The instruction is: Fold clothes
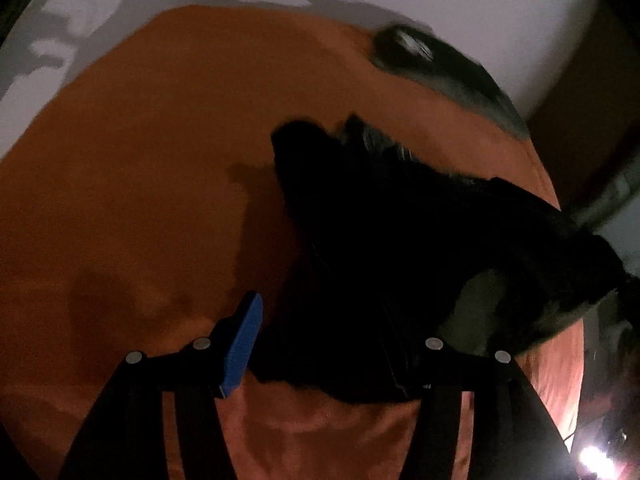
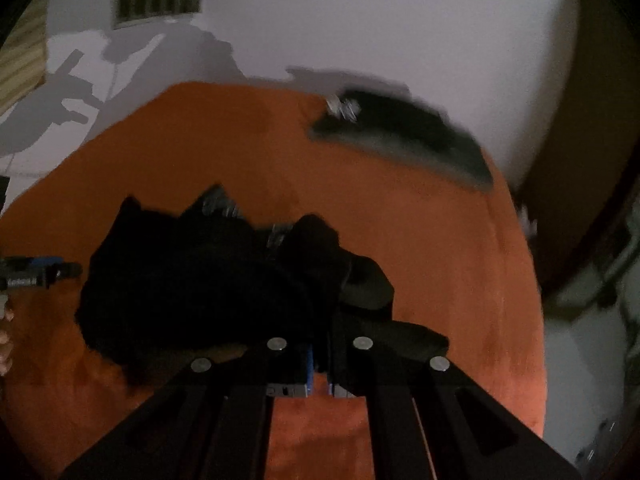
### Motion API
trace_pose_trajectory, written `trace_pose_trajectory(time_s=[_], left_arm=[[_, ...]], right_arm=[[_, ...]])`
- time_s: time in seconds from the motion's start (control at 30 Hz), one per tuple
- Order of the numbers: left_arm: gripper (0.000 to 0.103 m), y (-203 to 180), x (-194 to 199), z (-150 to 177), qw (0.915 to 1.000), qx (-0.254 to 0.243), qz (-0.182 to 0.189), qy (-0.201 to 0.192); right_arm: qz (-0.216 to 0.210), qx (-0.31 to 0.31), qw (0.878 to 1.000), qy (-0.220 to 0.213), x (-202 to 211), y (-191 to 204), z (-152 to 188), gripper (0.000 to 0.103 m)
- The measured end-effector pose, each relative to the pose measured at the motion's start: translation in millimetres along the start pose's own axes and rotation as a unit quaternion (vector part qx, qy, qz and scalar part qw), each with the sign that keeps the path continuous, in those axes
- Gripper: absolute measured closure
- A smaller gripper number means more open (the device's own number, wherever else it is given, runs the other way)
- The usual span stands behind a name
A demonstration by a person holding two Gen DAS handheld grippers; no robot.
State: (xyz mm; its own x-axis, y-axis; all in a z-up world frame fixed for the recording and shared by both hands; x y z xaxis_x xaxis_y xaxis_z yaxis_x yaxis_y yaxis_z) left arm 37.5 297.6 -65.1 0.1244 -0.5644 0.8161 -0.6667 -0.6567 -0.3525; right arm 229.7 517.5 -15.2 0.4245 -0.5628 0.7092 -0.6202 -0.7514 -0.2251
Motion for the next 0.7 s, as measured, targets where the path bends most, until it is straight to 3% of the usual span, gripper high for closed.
trace_pose_trajectory(time_s=[0.13,0.23,0.3,0.5,0.63,0.7], left_arm=[[0.044,-17.8,-8.1,18.0,0.9988,-0.043,0.003,0.023],[0.044,-14.8,-13.2,17.0,0.9983,-0.039,0.016,0.04],[0.044,8.0,-18.0,9.8,0.9973,-0.022,0.031,0.062],[0.044,18.6,2.8,22.7,0.997,-0.021,0.061,0.043],[0.043,35.0,5.5,35.2,0.9962,-0.012,0.076,0.041],[0.043,44.8,10.8,41.7,0.9971,-0.011,0.067,0.035]], right_arm=[[-0.014,-0.012,0.999,0.04,3.6,-3.3,66.7,0.1],[-0.031,-0.011,0.997,0.064,9.8,9.3,103.5,0.1],[-0.046,-0.003,0.996,0.074,10.5,25.3,116.5,0.1],[-0.092,0.012,0.99,0.105,37.4,58.8,174.1,0.1],[-0.116,0.031,0.982,0.147,16.7,78.3,208.6,0.098],[-0.131,0.042,0.977,0.16,11.2,80.2,216.5,0.094]])
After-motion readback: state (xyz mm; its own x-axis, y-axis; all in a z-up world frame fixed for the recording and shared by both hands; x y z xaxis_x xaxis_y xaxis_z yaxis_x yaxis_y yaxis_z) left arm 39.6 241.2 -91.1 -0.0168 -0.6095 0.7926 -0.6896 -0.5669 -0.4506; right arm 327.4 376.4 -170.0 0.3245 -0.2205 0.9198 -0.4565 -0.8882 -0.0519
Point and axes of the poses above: each gripper's, at about its wrist camera, not at the fingertips, and x roughly against the way its jaws point, y to its left, z to its underside, the point moved 3 cm from there along -x, roughly the way its jaws point, and after that the axes turned 11 degrees about z, right-handed, at the moved point
